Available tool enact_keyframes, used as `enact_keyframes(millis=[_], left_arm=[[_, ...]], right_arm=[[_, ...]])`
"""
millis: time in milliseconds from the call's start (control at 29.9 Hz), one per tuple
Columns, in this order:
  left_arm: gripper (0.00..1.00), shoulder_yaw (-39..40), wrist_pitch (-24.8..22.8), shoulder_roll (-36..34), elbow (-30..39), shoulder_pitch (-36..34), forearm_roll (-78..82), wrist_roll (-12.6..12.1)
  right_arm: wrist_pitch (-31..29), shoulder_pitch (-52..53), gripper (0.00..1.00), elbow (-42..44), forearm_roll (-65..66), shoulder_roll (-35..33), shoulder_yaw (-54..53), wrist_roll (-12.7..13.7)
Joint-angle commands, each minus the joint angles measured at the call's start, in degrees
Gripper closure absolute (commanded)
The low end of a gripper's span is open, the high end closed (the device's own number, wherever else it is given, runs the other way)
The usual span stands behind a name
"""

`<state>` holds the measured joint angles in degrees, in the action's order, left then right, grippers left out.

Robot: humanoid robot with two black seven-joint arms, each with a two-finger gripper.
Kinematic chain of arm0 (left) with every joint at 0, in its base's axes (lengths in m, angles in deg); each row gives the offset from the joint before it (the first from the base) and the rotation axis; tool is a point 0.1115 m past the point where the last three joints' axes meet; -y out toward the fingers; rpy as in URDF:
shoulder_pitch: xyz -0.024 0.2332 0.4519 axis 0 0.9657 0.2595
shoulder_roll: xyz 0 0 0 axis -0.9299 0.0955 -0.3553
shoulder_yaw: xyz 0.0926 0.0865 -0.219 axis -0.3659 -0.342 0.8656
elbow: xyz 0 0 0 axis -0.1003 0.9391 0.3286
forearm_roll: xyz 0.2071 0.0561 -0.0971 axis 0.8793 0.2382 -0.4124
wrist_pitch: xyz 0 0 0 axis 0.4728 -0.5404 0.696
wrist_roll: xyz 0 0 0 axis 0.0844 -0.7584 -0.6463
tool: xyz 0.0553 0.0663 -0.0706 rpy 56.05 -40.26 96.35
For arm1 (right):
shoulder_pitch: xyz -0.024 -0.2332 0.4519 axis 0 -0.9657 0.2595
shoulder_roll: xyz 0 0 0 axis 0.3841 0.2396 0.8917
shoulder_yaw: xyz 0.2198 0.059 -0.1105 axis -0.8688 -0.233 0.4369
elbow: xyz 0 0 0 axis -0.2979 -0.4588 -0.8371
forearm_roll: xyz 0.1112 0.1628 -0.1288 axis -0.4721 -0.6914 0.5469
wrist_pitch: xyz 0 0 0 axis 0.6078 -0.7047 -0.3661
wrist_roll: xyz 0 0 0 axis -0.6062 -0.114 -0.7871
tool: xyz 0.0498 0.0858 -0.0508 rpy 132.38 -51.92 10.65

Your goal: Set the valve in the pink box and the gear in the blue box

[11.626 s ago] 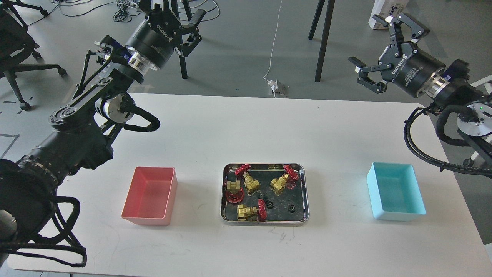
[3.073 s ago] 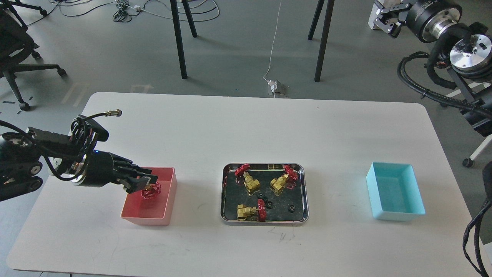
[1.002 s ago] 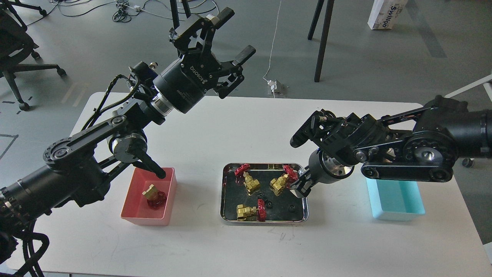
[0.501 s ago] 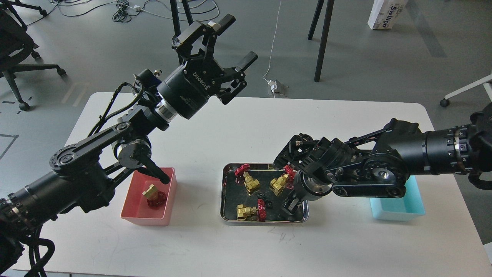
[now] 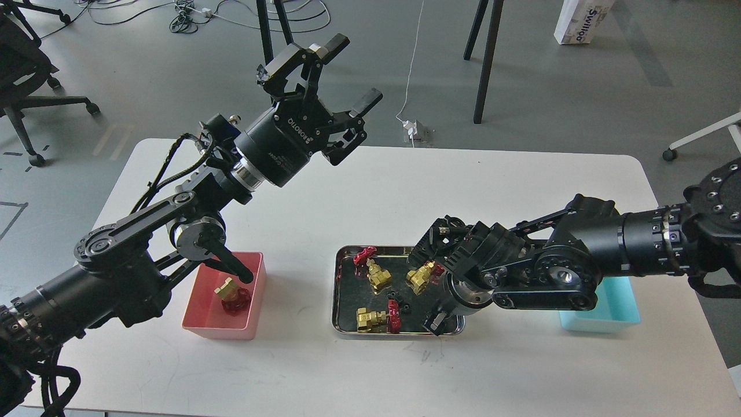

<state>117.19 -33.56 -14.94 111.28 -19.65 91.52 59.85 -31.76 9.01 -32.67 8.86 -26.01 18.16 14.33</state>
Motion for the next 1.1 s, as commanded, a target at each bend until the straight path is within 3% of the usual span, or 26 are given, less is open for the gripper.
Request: enact_keyframes(millis=[0,668,902,1069], left_arm=[[0.13,-0.05,0.0,0.0,0.0,0.36,0.0,0.0],[0.13,-0.05,0.0,0.0,-0.53,1.42,0.09,0.0],[0.12,-0.05,0.0,0.0,-0.62,1.51,0.09,0.0],[0.12,-0.05,-0.09,0.0,-0.79,1.51,0.09,0.0]], right_arm=[[0.0,-0.65,0.46,1.48,-0.13,0.34,-0.05,-0.01],[0.0,-2.32,0.54,3.07,-0.22,1.39,-0.14,-0.01],[0.0,-2.32,0.71,3.16,-0.22,1.39,-0.14,-0.01],[0.0,-2.24,0.78,3.07,-0.22,1.39,-0.23,-0.09]])
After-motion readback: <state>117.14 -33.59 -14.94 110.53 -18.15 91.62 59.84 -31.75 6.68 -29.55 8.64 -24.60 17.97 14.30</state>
